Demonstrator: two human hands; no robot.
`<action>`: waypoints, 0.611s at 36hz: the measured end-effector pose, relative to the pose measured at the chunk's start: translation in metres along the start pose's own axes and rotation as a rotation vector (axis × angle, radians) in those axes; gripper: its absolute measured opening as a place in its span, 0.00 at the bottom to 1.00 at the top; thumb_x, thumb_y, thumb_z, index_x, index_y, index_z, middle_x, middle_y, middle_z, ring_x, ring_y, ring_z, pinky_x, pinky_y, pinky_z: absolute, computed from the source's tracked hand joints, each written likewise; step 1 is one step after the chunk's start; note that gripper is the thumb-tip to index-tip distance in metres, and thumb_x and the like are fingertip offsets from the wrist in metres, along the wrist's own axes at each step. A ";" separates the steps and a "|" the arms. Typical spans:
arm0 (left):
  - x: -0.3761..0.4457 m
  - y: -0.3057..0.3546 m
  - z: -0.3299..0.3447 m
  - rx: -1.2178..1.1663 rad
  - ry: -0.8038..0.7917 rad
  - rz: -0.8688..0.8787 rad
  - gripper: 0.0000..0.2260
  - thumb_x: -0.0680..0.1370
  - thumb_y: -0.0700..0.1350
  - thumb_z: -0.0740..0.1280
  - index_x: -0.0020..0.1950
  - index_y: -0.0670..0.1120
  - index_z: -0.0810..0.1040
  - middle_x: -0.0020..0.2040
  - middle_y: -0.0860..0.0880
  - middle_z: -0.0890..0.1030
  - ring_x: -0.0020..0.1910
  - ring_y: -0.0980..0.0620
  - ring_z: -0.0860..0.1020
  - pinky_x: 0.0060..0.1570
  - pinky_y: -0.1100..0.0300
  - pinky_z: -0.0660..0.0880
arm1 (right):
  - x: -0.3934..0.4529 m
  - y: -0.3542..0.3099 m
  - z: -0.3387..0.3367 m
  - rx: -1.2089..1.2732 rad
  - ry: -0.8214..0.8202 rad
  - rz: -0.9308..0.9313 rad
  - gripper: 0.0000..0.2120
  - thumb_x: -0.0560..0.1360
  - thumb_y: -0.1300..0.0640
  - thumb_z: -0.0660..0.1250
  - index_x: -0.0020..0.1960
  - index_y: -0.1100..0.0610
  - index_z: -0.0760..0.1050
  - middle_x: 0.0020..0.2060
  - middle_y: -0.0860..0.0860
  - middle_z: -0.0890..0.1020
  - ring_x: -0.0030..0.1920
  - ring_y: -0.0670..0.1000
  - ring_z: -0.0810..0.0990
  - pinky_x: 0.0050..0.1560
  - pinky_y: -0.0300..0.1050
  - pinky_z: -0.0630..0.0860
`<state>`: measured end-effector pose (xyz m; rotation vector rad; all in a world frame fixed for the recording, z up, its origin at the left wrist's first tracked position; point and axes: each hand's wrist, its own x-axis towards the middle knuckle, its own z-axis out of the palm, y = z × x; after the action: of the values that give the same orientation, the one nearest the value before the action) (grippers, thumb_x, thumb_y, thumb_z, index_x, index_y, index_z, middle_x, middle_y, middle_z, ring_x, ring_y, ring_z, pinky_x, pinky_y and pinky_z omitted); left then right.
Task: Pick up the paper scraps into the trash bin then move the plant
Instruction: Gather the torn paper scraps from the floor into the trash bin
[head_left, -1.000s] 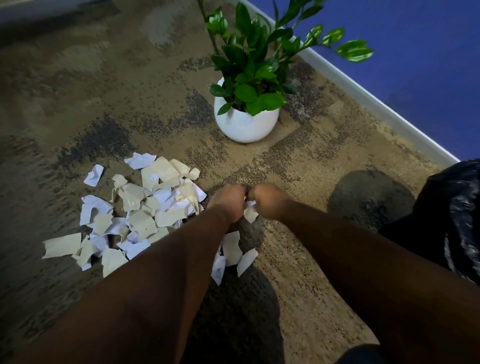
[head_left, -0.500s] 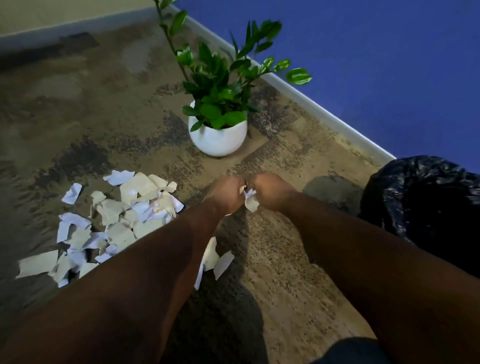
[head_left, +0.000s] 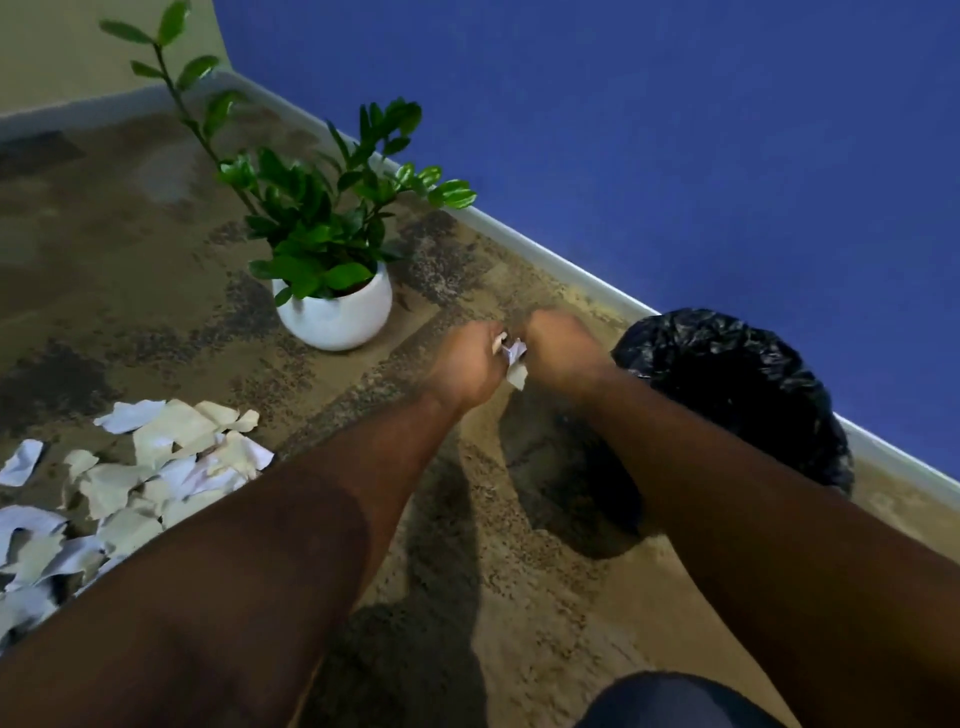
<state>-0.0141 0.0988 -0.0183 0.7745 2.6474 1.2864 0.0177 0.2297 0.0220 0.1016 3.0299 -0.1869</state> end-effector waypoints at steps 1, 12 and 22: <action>0.004 0.010 0.003 0.002 -0.008 0.009 0.08 0.78 0.47 0.67 0.39 0.48 0.74 0.39 0.50 0.80 0.38 0.50 0.77 0.37 0.63 0.65 | -0.004 0.006 -0.008 -0.010 0.014 0.021 0.08 0.73 0.66 0.67 0.50 0.59 0.80 0.44 0.55 0.79 0.44 0.54 0.80 0.41 0.43 0.71; 0.043 0.120 0.059 -0.020 -0.001 0.177 0.13 0.79 0.51 0.66 0.41 0.42 0.76 0.40 0.42 0.80 0.42 0.40 0.79 0.41 0.48 0.77 | -0.060 0.093 -0.068 -0.134 0.214 0.162 0.09 0.72 0.70 0.62 0.40 0.57 0.69 0.43 0.56 0.69 0.41 0.59 0.73 0.39 0.46 0.63; 0.030 0.164 0.134 0.097 -0.117 0.215 0.11 0.79 0.48 0.66 0.57 0.43 0.77 0.55 0.42 0.79 0.54 0.42 0.78 0.53 0.47 0.77 | -0.118 0.158 -0.054 -0.144 0.182 0.336 0.09 0.74 0.67 0.64 0.52 0.62 0.79 0.51 0.59 0.79 0.50 0.60 0.79 0.43 0.42 0.65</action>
<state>0.0663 0.2930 0.0244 1.1381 2.6063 1.1234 0.1407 0.3863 0.0695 0.6411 3.1285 0.0727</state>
